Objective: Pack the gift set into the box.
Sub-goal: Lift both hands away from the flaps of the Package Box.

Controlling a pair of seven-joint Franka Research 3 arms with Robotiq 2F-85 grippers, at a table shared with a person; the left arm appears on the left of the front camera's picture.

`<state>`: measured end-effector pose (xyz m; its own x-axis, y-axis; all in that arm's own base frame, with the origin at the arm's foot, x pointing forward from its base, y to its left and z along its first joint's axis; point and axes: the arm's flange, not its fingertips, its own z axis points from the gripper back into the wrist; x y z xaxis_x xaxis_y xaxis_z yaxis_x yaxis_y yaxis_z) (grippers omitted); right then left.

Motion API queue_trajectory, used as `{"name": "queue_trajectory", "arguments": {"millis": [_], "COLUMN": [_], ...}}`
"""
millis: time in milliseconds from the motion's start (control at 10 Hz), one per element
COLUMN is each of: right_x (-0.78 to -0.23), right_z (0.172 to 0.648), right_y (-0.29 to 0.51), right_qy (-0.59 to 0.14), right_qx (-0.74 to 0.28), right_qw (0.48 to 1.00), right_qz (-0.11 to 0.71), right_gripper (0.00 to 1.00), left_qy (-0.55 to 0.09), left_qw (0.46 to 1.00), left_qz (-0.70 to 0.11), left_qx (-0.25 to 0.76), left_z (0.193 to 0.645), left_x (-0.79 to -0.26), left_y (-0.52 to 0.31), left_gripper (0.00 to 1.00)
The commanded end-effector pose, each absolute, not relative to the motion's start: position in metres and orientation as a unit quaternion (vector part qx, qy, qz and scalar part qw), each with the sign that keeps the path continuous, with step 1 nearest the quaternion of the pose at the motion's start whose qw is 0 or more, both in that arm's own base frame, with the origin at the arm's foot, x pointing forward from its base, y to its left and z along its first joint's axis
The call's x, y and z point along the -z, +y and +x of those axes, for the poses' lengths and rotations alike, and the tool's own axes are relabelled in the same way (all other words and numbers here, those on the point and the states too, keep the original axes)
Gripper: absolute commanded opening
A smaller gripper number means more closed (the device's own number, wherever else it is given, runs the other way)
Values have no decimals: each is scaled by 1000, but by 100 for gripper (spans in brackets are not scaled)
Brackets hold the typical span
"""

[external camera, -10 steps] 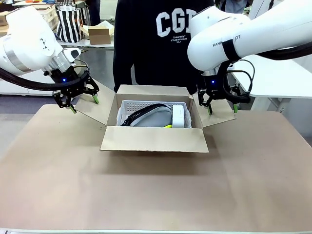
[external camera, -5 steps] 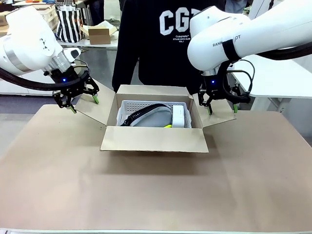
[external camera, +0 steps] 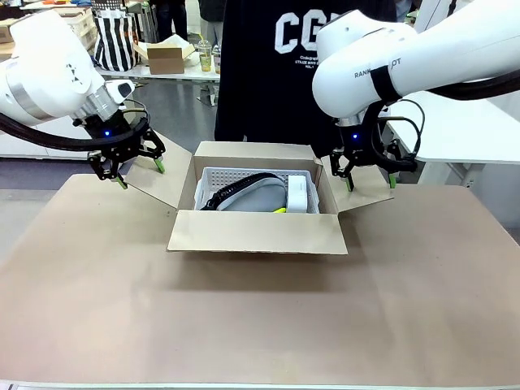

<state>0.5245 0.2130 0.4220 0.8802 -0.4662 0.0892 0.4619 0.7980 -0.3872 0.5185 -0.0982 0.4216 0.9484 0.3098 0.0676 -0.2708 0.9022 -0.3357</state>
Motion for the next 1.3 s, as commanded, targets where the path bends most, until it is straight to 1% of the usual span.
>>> {"name": "queue_trajectory", "arguments": {"millis": [0, 100, 200, 300, 400, 500, 600, 700, 800, 900, 1000, 1100, 1200], "right_x": [-422, -446, -488, -528, -558, -576, -580, -572, -555, -535, -510, -485, -472], "right_z": [524, 517, 499, 472, 442, 407, 381, 362, 345, 328, 311, 302, 301], "right_y": [213, 216, 196, 167, 135, 99, 64, 27, -11, -38, -62, -81, -91], "right_qy": [5, -3, -34, -55, -68, -81, -80, -86, -98, -121, -132, -116, -100], "right_qx": [245, 225, 226, 210, 181, 136, 73, 55, 55, 72, 100, 150, 184], "right_qw": [948, 966, 973, 976, 976, 974, 962, 932, 893, 849, 804, 760, 728], "right_qz": [-203, -131, -39, 31, 97, 163, 250, 348, 436, 510, 571, 621, 653], "right_gripper": [100, 100, 100, 100, 100, 100, 100, 100, 100, 100, 100, 100, 100], "left_qy": [-56, -60, -76, -88, -95, -87, -86, -93, -91, -79, -54, -44, -28], "left_qw": [974, 973, 957, 943, 932, 912, 886, 862, 848, 836, 823, 823, 837], "left_qz": [-158, -163, -241, -294, -320, -386, -447, -492, -518, -537, -560, -563, -541], "left_qx": [-154, -149, -140, -132, -138, -108, -87, -77, -74, -85, -79, -66, -71], "left_z": [518, 518, 506, 485, 462, 433, 411, 397, 391, 395, 403, 411, 419], "left_x": [-424, -422, -462, -498, -523, -541, -547, -545, -535, -524, -513, -502, -492], "left_y": [-98, -98, -77, -51, -26, 1, 21, 40, 54, 63, 72, 79, 82], "left_gripper": [100, 100, 100, 100, 100, 100, 100, 100, 100, 100, 100, 100, 100]}}
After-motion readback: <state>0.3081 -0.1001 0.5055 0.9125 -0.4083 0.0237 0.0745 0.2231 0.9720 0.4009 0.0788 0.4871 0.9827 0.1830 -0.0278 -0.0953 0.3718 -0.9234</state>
